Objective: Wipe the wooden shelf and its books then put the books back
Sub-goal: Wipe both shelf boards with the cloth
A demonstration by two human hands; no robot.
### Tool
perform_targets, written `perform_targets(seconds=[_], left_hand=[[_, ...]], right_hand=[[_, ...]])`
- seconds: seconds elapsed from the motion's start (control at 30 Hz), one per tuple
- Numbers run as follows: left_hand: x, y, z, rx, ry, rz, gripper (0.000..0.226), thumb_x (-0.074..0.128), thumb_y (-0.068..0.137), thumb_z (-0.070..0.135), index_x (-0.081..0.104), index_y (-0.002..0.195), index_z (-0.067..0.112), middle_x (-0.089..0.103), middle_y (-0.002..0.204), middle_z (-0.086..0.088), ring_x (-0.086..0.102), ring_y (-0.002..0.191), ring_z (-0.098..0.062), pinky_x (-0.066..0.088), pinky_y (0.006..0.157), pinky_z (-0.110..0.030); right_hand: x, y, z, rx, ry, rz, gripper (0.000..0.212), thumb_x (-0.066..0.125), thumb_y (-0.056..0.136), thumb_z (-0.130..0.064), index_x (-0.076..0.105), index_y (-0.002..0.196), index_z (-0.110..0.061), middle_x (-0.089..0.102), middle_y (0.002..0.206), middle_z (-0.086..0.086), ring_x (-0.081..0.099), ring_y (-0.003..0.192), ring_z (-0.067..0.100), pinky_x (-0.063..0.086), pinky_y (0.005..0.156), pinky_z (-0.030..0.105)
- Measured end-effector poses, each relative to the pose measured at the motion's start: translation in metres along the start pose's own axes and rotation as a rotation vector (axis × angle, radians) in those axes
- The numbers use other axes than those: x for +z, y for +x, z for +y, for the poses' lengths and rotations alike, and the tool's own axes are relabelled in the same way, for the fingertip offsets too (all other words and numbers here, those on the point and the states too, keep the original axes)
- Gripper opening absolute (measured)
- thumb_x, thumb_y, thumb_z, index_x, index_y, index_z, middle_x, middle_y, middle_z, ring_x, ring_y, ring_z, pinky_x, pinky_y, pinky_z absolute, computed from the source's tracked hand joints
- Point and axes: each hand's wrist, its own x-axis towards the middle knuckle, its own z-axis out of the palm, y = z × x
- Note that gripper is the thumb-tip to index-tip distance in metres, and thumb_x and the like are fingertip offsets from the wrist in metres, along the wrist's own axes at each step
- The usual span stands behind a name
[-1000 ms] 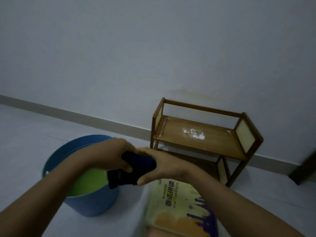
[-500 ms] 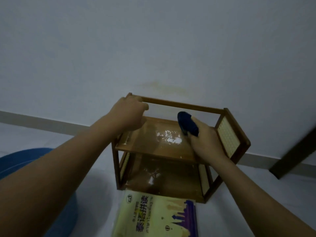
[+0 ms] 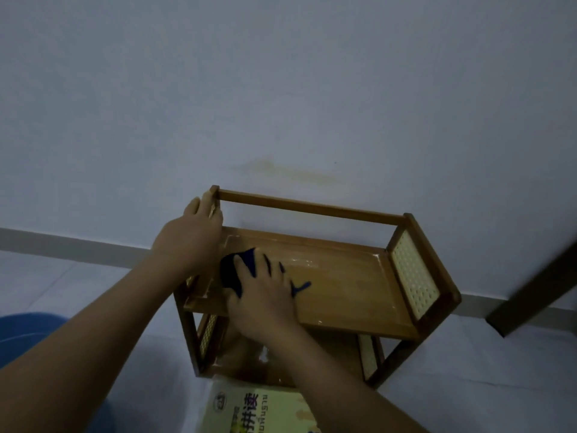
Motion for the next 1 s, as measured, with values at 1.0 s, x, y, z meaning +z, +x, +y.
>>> perform_targets(seconds=[1.0], left_hand=[[-0.008,-0.004,-0.001,-0.237,-0.400,0.012,0.073,0.053,0.093,0.017,0.010,0.152,0.014,0.056,0.106,-0.011,0.055,0.083,-0.023,0.038,0.062,-0.028]], right_hand=[[-0.033,-0.013,0.107,0.547,0.095,0.211,0.057,0.039,0.097,-0.044,0.018,0.149,-0.034,0.006,0.162,-0.001,0.016,0.146,0.029,0.028,0.114,0.051]])
